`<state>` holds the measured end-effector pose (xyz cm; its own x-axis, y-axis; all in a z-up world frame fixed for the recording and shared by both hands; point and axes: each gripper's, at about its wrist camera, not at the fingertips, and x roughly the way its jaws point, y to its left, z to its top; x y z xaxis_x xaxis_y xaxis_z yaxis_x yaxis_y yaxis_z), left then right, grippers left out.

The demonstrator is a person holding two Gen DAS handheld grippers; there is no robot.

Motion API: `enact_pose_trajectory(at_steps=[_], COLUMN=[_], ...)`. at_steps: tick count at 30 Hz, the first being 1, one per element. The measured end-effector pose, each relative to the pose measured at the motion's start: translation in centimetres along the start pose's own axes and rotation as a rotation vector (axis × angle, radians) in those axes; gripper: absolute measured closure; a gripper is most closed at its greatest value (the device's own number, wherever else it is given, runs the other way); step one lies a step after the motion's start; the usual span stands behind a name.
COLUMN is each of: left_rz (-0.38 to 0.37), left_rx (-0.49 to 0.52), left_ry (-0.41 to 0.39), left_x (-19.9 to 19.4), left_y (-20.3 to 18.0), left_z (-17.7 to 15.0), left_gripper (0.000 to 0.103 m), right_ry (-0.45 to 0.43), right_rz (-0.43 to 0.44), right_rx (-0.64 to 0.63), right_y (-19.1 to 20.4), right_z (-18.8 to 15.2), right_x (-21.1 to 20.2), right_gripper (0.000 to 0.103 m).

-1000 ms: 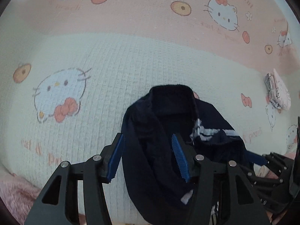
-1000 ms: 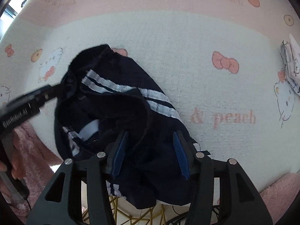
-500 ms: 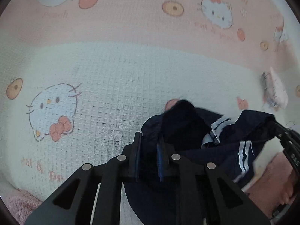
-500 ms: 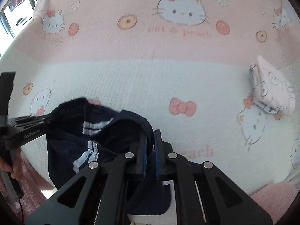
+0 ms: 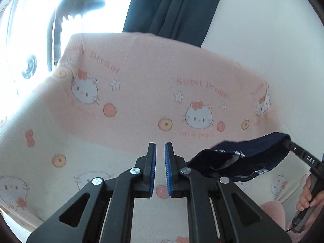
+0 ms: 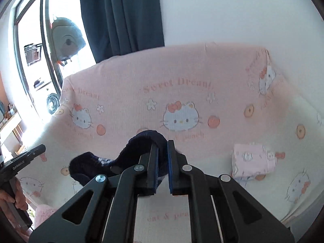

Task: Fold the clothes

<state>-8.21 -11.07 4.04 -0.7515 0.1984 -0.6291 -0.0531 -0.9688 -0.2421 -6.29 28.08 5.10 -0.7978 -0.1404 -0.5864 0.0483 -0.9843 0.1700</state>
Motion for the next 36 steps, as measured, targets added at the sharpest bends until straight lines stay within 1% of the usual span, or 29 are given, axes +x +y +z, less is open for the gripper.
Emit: enact_pose_trajectory(at_steps=[1, 2, 3, 4, 5, 7, 8, 9, 10, 11, 12, 13, 15, 17, 19, 20, 23, 24, 26, 27, 28, 29, 30, 31, 33, 34, 36], left_rz=[0.002, 0.007, -0.002, -0.023, -0.043, -0.071, -0.082, -0.097, -0.122, -0.158, -0.19, -0.216, -0.269, -0.324, -0.38, -0.393, -0.386, -0.361, -0.249, -0.195, -0.153, -0.135, -0.144, -0.165, -0.231, -0.266, -0.317], left_rx=[0.001, -0.004, -0.013, -0.021, -0.019, 0.013, 0.043, 0.072, 0.098, 0.119, 0.141, 0.166, 0.215, 0.244, 0.265, 0.283, 0.358, 0.387, 0.421, 0.419, 0.401, 0.375, 0.341, 0.305, 0.248, 0.237, 0.248], left_ry=[0.068, 0.139, 0.201, 0.25, 0.292, 0.362, 0.383, 0.401, 0.419, 0.433, 0.433, 0.422, 0.401, 0.372, 0.34, 0.333, 0.342, 0.346, 0.376, 0.393, 0.401, 0.393, 0.377, 0.362, 0.314, 0.279, 0.193], left_x=[1.6, 3.5, 5.1, 6.4, 7.7, 9.9, 10.8, 11.5, 12.2, 12.6, 12.8, 12.9, 13.2, 13.0, 12.8, 12.9, 14.1, 14.8, 16.8, 17.7, 18.2, 18.2, 17.6, 16.8, 14.3, 12.7, 9.1], left_y=[0.1, 0.0, -0.2, -0.5, -1.0, -2.5, -3.6, -4.6, -5.7, -6.9, -8.0, -9.1, -11.2, -13.0, -14.7, -15.5, -17.8, -18.4, -18.7, -18.5, -18.0, -17.3, -16.6, -15.9, -15.1, -15.1, -15.8], left_z=[-1.5, -3.2, -5.0, -6.6, -7.9, -10.2, -11.1, -11.9, -12.5, -13.0, -13.3, -13.3, -13.4, -13.1, -12.7, -12.6, -12.5, -12.4, -12.1, -11.8, -11.2, -10.4, -9.4, -8.4, -6.2, -5.2, -3.4], left_gripper=[0.093, 0.093, 0.093, 0.093, 0.093, 0.092, 0.091, 0.088, 0.08, 0.075, 0.065, 0.062, 0.062, 0.062, 0.061, 0.062, 0.061, 0.062, 0.084, 0.095, 0.095, 0.095, 0.099, 0.099, 0.099, 0.099, 0.099], right_ry=[0.052, 0.11, 0.175, 0.235, 0.283, 0.333, 0.351, 0.337, 0.322, 0.306, 0.281, 0.268, 0.242, 0.218, 0.218, 0.226, 0.248, 0.252, 0.252, 0.254, 0.258, 0.268, 0.279, 0.289, 0.312, 0.323, 0.325], right_rz=[-0.001, -0.02, -0.041, -0.046, -0.042, -0.043, -0.043, -0.045, -0.046, -0.046, -0.039, -0.022, 0.012, 0.044, 0.057, 0.065, 0.088, 0.096, 0.113, 0.114, 0.116, 0.117, 0.119, 0.123, 0.145, 0.162, 0.252], right_rx=[0.012, 0.012, 0.013, 0.026, 0.049, 0.092, 0.107, 0.085, 0.064, 0.042, 0.014, 0.0, -0.03, -0.058, -0.065, -0.066, -0.068, -0.068, -0.061, -0.062, -0.062, -0.06, -0.057, -0.055, -0.051, -0.048, -0.025], right_y=[-0.8, -1.9, -2.4, -3.1, -3.9, -5.4, -6.0, -5.9, -5.8, -5.6, -5.1, -4.8, -4.0, -3.3, -3.0, -2.9, -2.7, -2.5, -2.5, -2.4, -2.4, -2.5, -2.5, -2.6, -2.3, -2.2, -1.3], right_z=[-1.2, -2.7, -4.6, -6.6, -8.3, -10.9, -12.0, -11.9, -11.8, -11.6, -11.1, -10.5, -9.5, -8.5, -8.4, -8.6, -9.3, -9.4, -9.5, -9.5, -9.6, -9.7, -9.9, -10.1, -10.7, -10.9, -11.0], right_x=[0.8, 2.1, 3.6, 5.7, 6.8, 7.4, 7.6, 7.3, 7.0, 6.7, 6.2, 5.9, 5.3, 4.7, 4.6, 4.7, 5.0, 5.1, 5.3, 5.4, 5.5, 5.8, 6.2, 6.5, 7.5, 8.0, 8.2], right_gripper=[0.095, 0.095, 0.095, 0.095, 0.095, 0.095, 0.095, 0.095, 0.095, 0.095, 0.095, 0.095, 0.095, 0.095, 0.094, 0.094, 0.094, 0.094, 0.094, 0.094, 0.094, 0.094, 0.094, 0.094, 0.093, 0.093, 0.093])
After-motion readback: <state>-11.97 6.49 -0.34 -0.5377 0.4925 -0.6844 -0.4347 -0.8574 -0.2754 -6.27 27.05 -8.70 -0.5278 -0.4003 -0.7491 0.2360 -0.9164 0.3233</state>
